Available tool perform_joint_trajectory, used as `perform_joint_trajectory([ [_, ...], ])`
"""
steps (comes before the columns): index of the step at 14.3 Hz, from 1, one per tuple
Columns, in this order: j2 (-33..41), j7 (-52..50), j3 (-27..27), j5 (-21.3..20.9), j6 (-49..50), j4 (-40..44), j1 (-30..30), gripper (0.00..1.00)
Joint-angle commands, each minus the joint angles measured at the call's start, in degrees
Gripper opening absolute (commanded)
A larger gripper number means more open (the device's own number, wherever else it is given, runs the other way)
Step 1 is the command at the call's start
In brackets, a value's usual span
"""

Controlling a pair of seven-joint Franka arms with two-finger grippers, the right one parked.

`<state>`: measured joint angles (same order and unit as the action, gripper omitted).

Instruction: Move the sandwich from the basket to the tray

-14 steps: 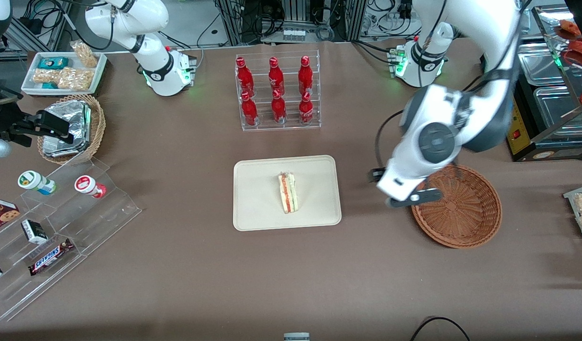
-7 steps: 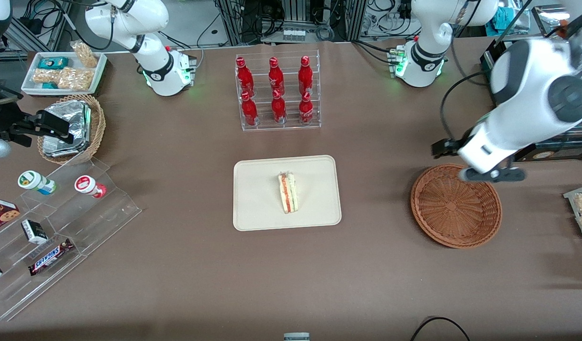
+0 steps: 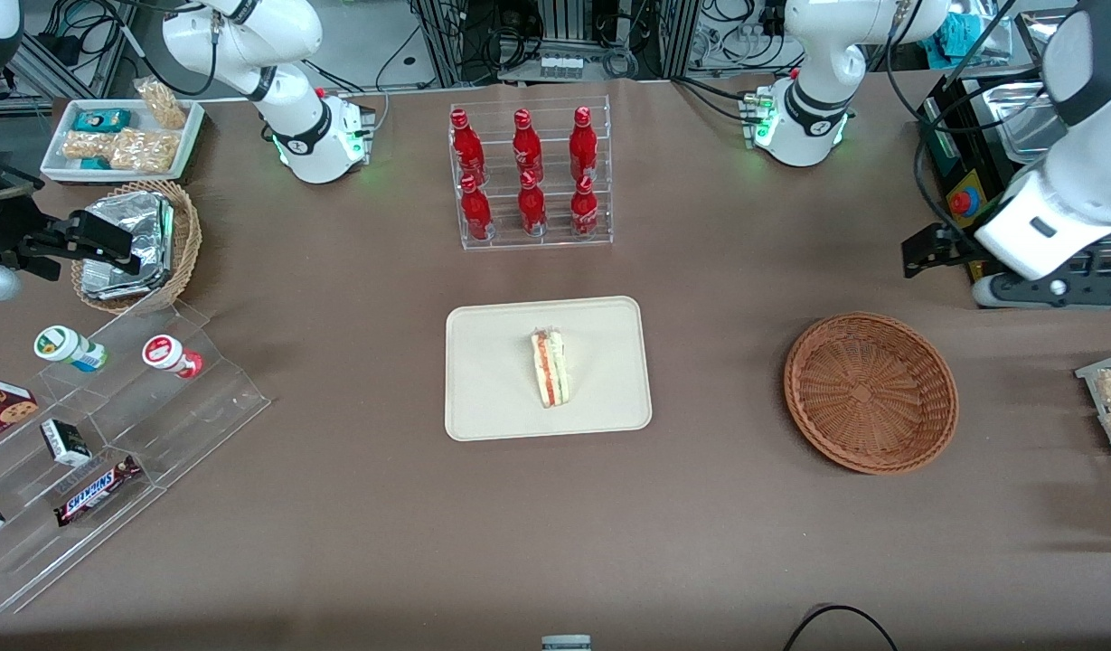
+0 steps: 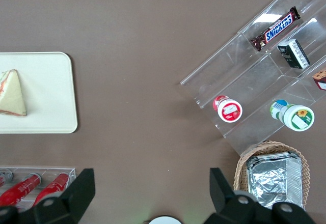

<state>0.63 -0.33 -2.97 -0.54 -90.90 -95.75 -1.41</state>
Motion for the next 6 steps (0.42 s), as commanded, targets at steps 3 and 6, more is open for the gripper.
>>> perform_joint_trajectory([
  [3,2.18,2.79,-1.69,-0.96,0.55,1.44,2.29,1.0],
  [6,2.98,2.61,-1.69,-0.96,0.37,1.18,2.29,1.0],
])
